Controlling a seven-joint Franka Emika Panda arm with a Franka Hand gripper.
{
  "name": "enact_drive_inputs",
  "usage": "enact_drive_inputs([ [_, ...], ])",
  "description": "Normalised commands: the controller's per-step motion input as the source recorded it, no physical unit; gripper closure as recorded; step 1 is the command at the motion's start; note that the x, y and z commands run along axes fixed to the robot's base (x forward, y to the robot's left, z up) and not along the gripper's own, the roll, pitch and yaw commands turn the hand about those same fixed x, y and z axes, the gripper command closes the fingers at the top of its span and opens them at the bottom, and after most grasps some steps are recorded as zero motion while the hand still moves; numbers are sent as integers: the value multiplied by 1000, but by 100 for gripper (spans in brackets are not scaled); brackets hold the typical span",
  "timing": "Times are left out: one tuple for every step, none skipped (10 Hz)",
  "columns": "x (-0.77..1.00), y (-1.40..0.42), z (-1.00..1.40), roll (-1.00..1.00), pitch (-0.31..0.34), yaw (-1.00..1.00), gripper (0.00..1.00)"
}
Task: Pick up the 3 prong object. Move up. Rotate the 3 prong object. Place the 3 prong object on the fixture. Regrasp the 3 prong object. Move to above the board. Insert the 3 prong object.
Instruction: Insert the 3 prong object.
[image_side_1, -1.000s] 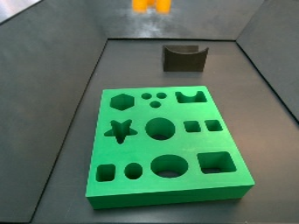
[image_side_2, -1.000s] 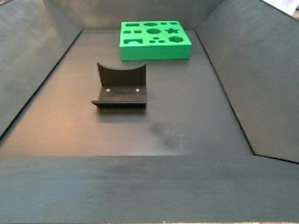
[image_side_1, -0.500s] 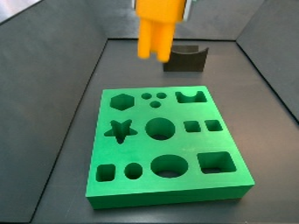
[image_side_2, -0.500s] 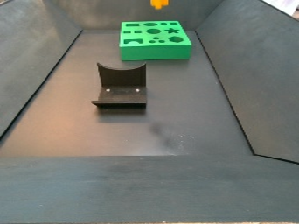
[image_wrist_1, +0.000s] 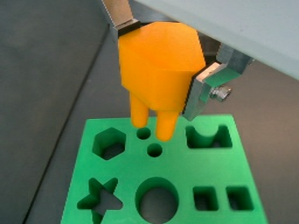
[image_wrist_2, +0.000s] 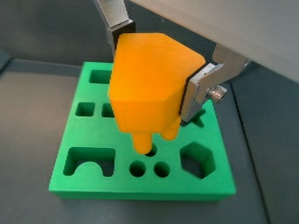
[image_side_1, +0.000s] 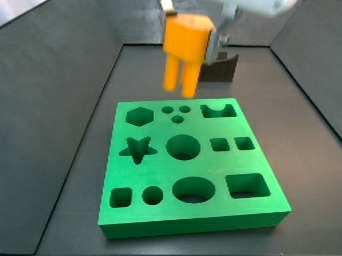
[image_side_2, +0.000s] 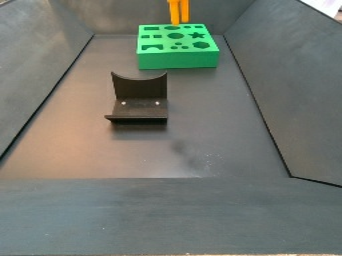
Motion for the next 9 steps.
enact_drive_inputs([
  [57, 0, -366, 0, 60, -869, 100],
  [0, 43, -366, 0, 0, -760, 100],
  [-31, 74, -417, 0, 0, -663, 100],
  [-23, 80, -457, 0, 0, -611, 100],
  [0, 3, -423, 0, -10, -300, 100],
  [-91, 0, -363, 0, -40, 0, 100],
  [-83, 0, -314, -9, -43, 0, 100],
  [0, 0, -146, 30, 0, -146, 100],
  [0, 49, -146, 29, 1, -560, 100],
])
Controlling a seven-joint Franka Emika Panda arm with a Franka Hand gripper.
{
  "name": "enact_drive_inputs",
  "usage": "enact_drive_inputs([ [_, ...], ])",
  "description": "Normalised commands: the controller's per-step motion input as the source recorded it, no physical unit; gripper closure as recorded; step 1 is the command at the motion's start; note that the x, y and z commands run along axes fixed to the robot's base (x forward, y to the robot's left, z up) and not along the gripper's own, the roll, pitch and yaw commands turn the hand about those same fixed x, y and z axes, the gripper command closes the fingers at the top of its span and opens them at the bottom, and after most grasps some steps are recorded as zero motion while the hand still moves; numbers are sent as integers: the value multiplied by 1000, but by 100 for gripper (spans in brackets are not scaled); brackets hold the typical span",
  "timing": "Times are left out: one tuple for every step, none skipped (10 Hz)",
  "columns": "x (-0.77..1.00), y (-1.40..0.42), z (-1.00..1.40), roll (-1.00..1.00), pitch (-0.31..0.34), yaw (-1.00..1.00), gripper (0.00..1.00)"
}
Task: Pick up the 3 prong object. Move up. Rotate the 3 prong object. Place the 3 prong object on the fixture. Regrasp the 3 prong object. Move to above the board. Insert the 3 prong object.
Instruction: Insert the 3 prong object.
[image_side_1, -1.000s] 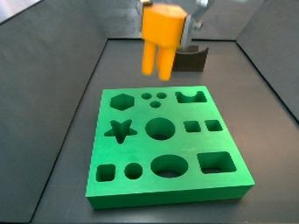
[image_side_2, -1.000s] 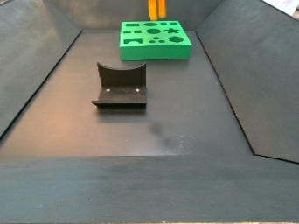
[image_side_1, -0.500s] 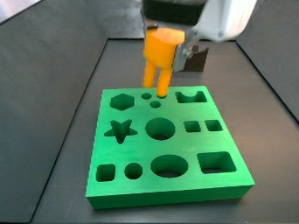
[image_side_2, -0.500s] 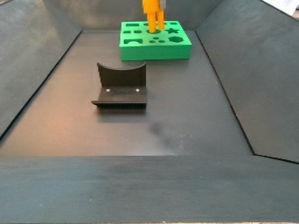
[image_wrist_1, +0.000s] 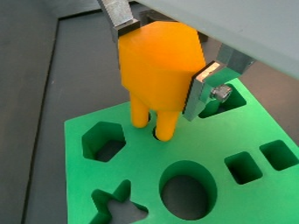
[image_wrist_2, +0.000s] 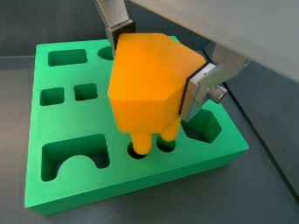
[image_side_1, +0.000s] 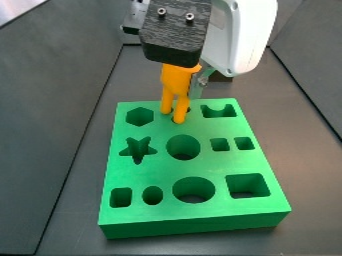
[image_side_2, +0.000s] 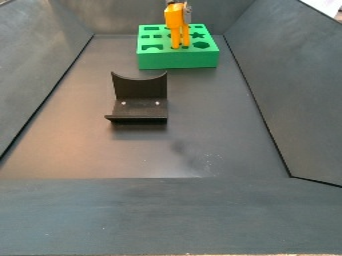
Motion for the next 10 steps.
enact_drive_inputs([
  [0, 20, -143, 0, 0, -731, 100],
  [0, 0, -191, -40, 0, -637, 100],
  [0, 0, -277, -79, -31, -491, 100],
  [3, 0, -326, -69, -54, -434, 100],
  [0, 0, -426, -71, -81, -300, 100],
  [0, 0, -546, -53, -114, -180, 100],
  [-49, 6, -483, -21, -113, -134, 100],
  [-46, 6, -443, -6, -116, -74, 100],
  [-94, 9, -449, 0, -137, -9, 100],
  [-71, 23, -491, 0, -151, -6, 100],
])
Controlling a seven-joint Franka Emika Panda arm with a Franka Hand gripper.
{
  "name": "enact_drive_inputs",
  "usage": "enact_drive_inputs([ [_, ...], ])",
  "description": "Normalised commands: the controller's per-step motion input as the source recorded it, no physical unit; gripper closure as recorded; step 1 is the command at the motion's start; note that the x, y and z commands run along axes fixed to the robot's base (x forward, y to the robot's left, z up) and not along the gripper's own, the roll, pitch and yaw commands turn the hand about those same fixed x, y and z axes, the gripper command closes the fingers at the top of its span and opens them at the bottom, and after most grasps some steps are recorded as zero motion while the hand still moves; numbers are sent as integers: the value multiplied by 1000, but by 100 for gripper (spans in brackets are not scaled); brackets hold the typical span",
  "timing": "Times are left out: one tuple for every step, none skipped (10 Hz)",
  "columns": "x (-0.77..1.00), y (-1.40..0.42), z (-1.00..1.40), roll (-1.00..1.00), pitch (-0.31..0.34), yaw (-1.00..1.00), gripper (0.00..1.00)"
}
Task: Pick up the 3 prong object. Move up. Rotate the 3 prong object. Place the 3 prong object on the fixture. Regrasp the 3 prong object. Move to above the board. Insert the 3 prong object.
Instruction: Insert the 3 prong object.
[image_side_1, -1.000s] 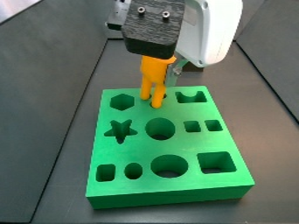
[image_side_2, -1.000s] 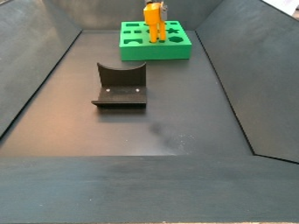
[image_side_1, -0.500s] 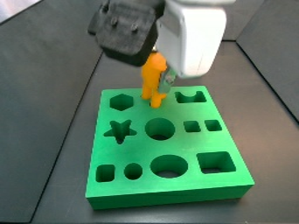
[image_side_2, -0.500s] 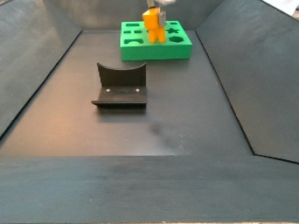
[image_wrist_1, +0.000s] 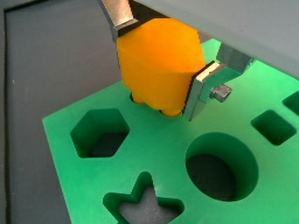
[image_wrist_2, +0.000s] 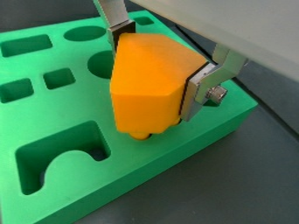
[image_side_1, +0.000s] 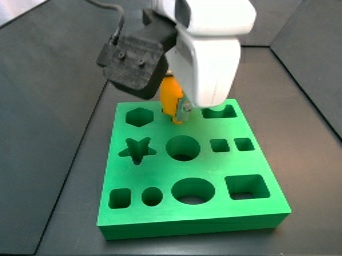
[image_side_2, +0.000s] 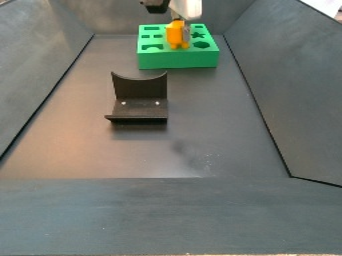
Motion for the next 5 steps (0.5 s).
enact_drive_inputs([
  [0, 14, -429, 0, -20, -6, 100],
  [0, 26, -440, -30, -26, -26, 100],
  [0, 111, -234, -173, -76, -60, 100],
  [26, 114, -126, -164, -27, -77, 100],
  [0, 0, 0, 0, 0, 0, 100],
])
